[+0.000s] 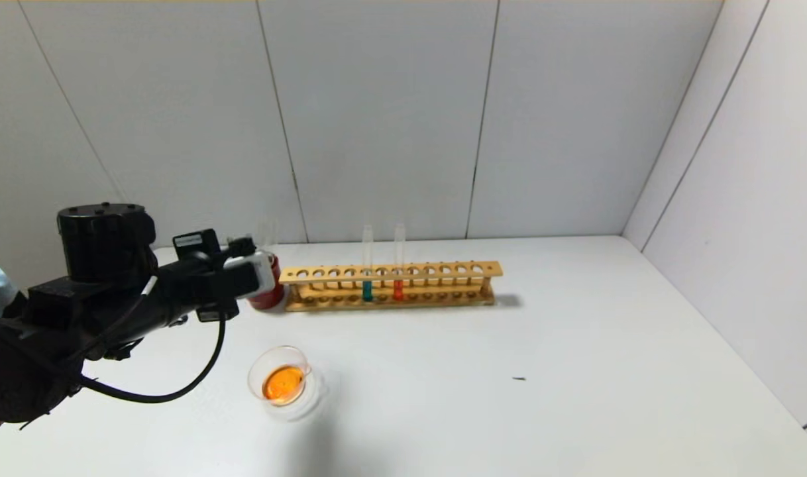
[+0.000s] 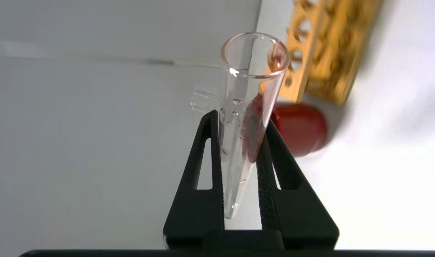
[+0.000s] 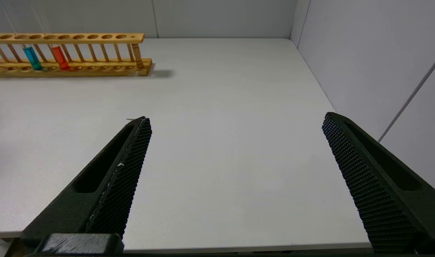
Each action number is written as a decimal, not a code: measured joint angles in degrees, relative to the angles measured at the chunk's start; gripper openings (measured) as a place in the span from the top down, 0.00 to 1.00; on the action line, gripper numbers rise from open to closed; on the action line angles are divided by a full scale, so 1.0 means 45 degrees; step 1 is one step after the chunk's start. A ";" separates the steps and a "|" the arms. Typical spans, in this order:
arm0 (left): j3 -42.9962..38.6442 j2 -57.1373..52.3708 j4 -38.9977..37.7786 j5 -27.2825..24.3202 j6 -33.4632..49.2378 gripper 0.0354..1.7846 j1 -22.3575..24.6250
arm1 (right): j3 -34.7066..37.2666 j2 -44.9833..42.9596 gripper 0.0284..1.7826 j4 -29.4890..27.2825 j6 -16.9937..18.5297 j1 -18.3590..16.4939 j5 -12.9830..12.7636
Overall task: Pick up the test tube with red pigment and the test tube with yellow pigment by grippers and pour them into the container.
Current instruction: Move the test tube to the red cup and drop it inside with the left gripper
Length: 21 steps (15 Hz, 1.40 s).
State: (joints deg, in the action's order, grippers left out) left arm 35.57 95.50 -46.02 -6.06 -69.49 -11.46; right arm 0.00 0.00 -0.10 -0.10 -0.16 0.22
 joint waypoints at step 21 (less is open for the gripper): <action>0.3806 0.1875 -0.0003 -0.1433 1.5160 0.84 0.1948 | 0.0000 0.0000 0.02 0.0000 0.0005 0.0000 0.0005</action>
State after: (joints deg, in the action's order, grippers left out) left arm 52.70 103.94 -46.03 -12.51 -1.27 -2.69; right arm 0.00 0.00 -0.10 -0.07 -0.16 0.24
